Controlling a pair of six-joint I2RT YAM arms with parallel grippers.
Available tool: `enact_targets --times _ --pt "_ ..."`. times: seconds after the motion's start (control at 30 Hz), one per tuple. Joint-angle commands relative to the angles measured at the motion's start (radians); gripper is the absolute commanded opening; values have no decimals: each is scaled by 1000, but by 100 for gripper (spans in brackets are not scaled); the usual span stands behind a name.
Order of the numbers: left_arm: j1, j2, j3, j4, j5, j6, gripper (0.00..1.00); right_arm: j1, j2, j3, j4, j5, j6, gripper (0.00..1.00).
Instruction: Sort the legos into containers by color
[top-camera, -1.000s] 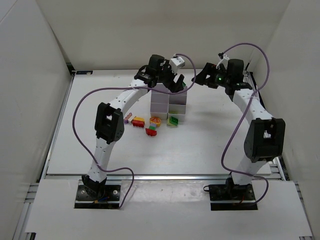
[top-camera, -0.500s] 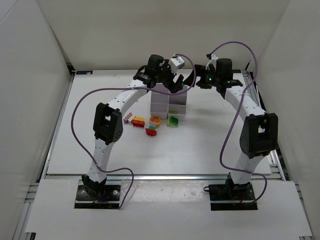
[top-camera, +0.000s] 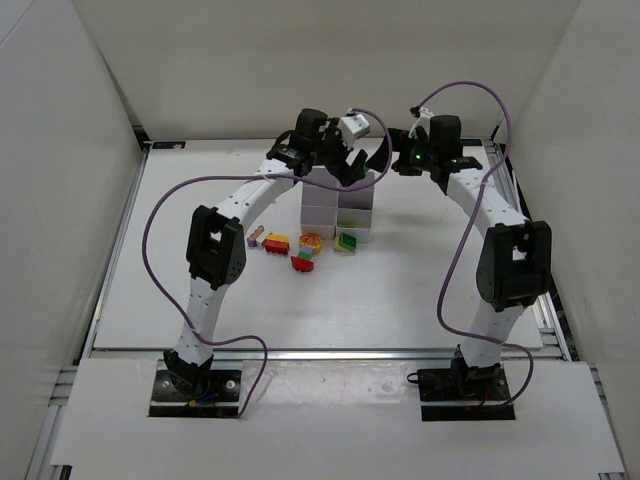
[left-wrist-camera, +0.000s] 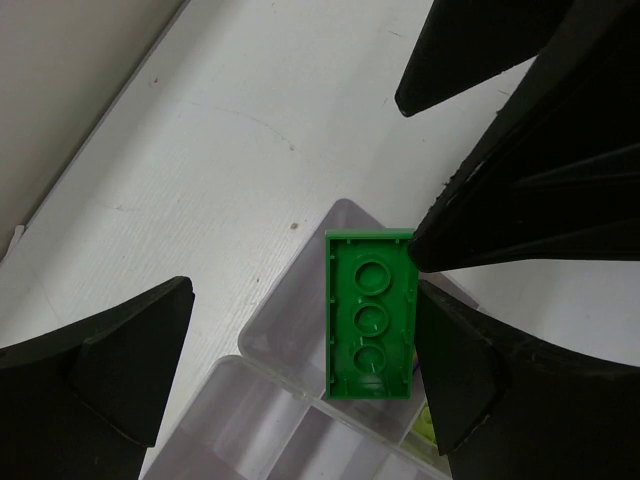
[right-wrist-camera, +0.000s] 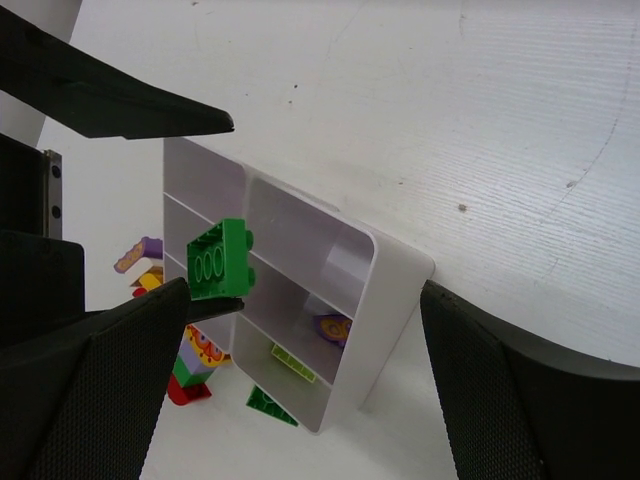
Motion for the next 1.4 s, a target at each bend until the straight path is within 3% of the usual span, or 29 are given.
enact_targets --times 0.0,0.77,1.03,1.13,1.2,1.27,1.37 --pt "-4 -68 45 16 12 20 99 6 14 53 11 3 -20 99" --pt "-1 -67 87 13 -17 29 99 9 5 61 -3 32 -82 99" --pt "76 -297 -195 185 -233 -194 99 -72 -285 -243 -4 118 -144 99" --pt "105 -387 -260 163 -275 -231 100 -58 -395 -320 -50 34 -275 99" --pt "150 -430 -263 79 -295 -280 99 -37 -464 -351 -110 -76 -453 94" --pt "193 -467 -252 -35 -277 -372 96 46 -513 -386 -167 -153 -643 92" --pt "266 -525 -313 -146 -203 -356 90 159 -538 -407 -317 -210 -855 87"
